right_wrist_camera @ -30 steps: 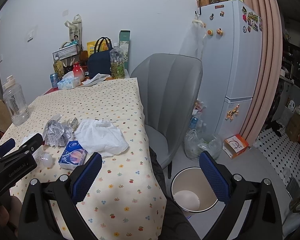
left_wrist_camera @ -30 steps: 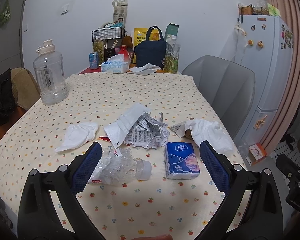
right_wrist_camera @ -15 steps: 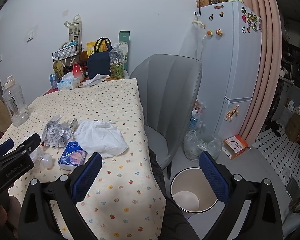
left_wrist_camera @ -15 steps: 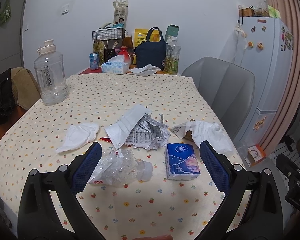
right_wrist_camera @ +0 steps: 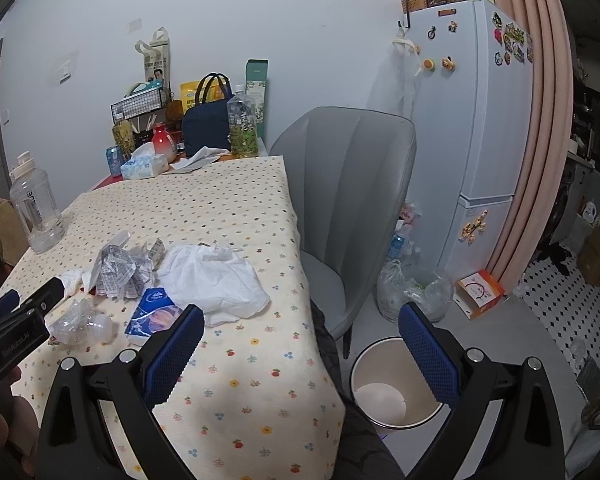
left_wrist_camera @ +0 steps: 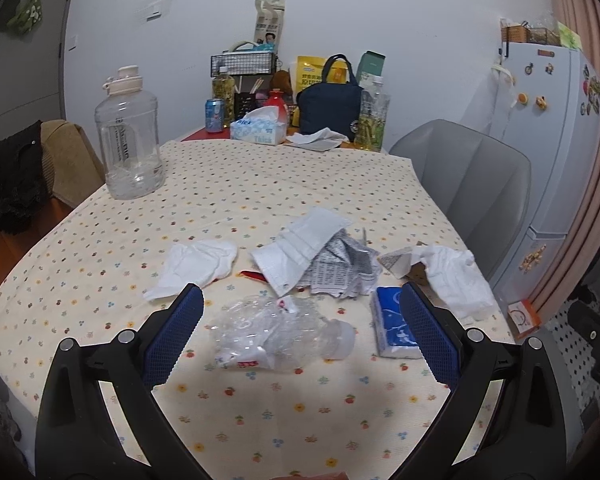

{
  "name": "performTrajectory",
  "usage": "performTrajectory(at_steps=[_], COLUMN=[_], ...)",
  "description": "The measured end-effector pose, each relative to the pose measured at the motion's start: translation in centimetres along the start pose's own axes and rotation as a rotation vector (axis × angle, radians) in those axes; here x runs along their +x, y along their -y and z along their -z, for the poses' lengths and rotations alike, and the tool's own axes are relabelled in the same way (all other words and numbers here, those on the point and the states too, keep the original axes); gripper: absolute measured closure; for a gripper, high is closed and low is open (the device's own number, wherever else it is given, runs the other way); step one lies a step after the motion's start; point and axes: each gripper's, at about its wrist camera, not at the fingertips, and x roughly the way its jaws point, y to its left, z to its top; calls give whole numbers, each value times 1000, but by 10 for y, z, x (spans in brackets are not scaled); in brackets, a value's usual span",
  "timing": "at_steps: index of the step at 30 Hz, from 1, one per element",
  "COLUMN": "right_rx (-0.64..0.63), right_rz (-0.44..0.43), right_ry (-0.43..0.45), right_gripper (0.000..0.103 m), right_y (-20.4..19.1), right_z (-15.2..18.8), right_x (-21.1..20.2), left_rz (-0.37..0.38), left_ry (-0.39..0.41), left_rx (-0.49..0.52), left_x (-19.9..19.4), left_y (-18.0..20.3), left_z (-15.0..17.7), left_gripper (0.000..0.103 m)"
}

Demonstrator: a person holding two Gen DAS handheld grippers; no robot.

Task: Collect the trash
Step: 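Move both tools toward the trash on the table, then grasp the crumpled plastic bottle with the left gripper while the right gripper approaches the blue tissue pack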

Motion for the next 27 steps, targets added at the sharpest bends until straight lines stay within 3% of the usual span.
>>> performTrajectory(at_steps=[15,27], right_rx=[-76,-67], right_rz=[-117,-117], right_ry=[-80,-143], right_gripper=[8,8], right_y=[-53,-51], right_z=[12,24], right_x=[26,47], left_rz=[-35,12], left_ry=[-103,-159], left_rx=[-41,21], left_x=[28,48], left_y=[-38,-10], left_z=[24,25], left_gripper=[6,6])
